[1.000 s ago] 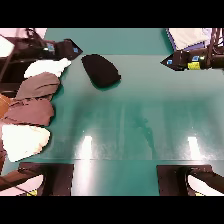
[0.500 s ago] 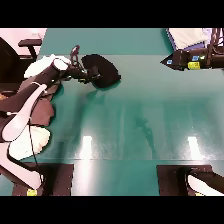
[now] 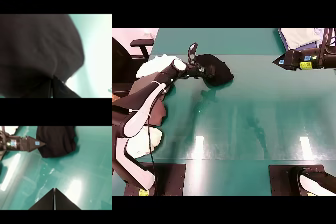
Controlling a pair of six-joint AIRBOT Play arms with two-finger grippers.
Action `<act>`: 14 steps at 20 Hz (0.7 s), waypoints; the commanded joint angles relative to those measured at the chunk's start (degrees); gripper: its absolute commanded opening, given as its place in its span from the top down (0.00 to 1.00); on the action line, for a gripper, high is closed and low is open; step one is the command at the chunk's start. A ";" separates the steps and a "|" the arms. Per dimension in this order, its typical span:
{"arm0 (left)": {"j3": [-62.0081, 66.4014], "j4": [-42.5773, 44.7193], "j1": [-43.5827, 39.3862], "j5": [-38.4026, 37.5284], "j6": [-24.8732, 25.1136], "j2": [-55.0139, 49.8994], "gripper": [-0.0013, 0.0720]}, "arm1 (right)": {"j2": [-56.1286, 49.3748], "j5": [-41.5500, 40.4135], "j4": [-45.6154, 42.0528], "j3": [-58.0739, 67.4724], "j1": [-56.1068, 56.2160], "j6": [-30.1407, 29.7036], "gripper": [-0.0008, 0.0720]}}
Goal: Fold the shirts.
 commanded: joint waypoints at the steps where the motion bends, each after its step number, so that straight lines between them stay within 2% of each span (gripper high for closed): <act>1: 5.49 1.73 2.47 -4.59 0.35 3.93 0.95 | 0.04 2.16 -0.48 3.08 0.00 -0.02 0.97; 6: 12.98 16.41 4.94 -7.93 0.33 24.96 0.95 | 0.04 4.83 -3.80 16.52 0.00 0.02 0.97; 9: 13.27 17.22 4.94 -14.08 0.35 35.21 0.95 | 0.04 4.87 -4.74 22.77 0.00 0.02 0.97; 12: 13.20 19.12 2.21 -21.11 -0.17 37.40 0.95 | 0.04 5.22 -4.70 26.56 0.00 0.04 0.97; 14: 10.88 21.49 -3.72 -23.47 -1.16 36.68 0.95 | 0.04 6.56 -4.66 27.78 0.00 0.61 0.97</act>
